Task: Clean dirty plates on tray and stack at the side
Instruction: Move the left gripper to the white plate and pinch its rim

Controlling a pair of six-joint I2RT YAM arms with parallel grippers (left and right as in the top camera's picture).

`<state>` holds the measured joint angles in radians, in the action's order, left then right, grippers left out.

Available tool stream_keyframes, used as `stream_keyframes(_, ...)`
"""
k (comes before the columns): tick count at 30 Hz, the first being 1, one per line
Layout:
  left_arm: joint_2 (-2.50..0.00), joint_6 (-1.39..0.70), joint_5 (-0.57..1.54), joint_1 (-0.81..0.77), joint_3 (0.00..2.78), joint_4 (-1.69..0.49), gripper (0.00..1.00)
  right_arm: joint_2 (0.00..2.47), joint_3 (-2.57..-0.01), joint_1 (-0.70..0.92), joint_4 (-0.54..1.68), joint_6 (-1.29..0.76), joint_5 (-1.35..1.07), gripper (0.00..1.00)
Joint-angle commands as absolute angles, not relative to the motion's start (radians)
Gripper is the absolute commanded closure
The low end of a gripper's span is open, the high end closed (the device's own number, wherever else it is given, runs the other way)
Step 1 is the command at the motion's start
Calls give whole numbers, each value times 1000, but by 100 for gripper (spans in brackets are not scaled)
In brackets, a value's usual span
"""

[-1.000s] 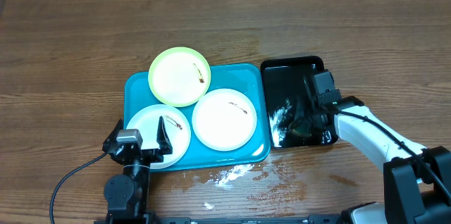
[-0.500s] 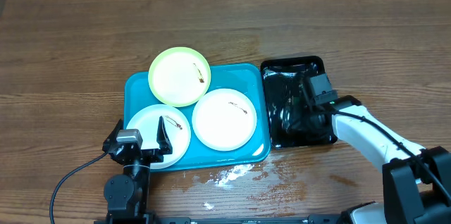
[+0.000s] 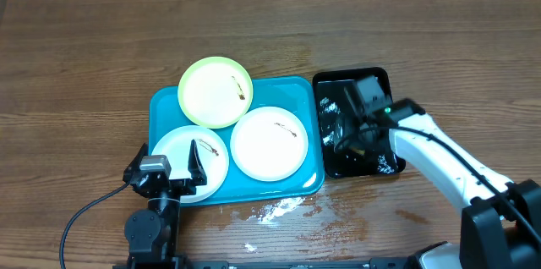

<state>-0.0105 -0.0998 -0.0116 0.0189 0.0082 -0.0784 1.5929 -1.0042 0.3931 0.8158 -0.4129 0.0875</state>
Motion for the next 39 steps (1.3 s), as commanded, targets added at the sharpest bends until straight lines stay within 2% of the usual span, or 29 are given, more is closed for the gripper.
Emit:
stream_keyframes(1, -4, -82, -3, 11, 5, -77, 0, 1588, -1053, 390, 805, -413, 104, 3)
stream_keyframes(2, -4, -82, -3, 11, 5, -77, 0, 1588, -1047, 390, 799, -413, 103, 0)
stream_keyframes(9, -4, -82, -3, 11, 5, -77, 0, 1588, -1047, 390, 813, -413, 62, 0)
stream_keyframes(12, -4, -81, -16, 12, 5, -77, 0, 1588, -1047, 390, 814, -421, 59, 8)
stream_keyframes(13, -4, -82, -18, 12, 5, -65, 0, 1588, -1047, 390, 814, -421, 58, 8)
stream_keyframes(17, -4, -111, 141, 12, 22, 33, 0, 1588, -1047, 390, 822, -420, 59, 8)
stream_keyframes(22, -82, -119, 170, 12, 271, -230, 0, 1588, -1047, 390, 813, -421, 59, 8)
stream_keyframes(24, -268, -119, 247, 12, 503, -365, 0, 1588, -1047, 390, 809, -433, 59, 8)
stream_keyframes(25, -394, -119, 358, 12, 635, -451, 0, 1588, -1047, 390, 810, -458, 58, 8)
stream_keyframes(29, -751, -119, 548, 12, 947, -784, 0, 1588, -1047, 390, 814, -499, 58, 8)
stream_keyframes(34, -1085, -118, 756, 12, 1119, -944, 0, 1588, -1047, 390, 811, -499, 58, 7)
stream_keyframes(35, -1131, -120, 818, 12, 1121, -946, 2, 1588, -1047, 390, 811, -499, 58, 7)
stream_keyframes(36, -1182, -150, 897, 9, 1119, -956, 23, 1588, -1047, 390, 811, -500, 59, 7)
stream_keyframes(38, -1245, -184, 885, -13, 1119, -993, 35, 1588, -1047, 390, 811, -500, 59, 8)
stream_keyframes(39, -1278, -188, 794, -38, 1119, -1016, 35, 1588, -1047, 390, 811, -503, 59, 7)
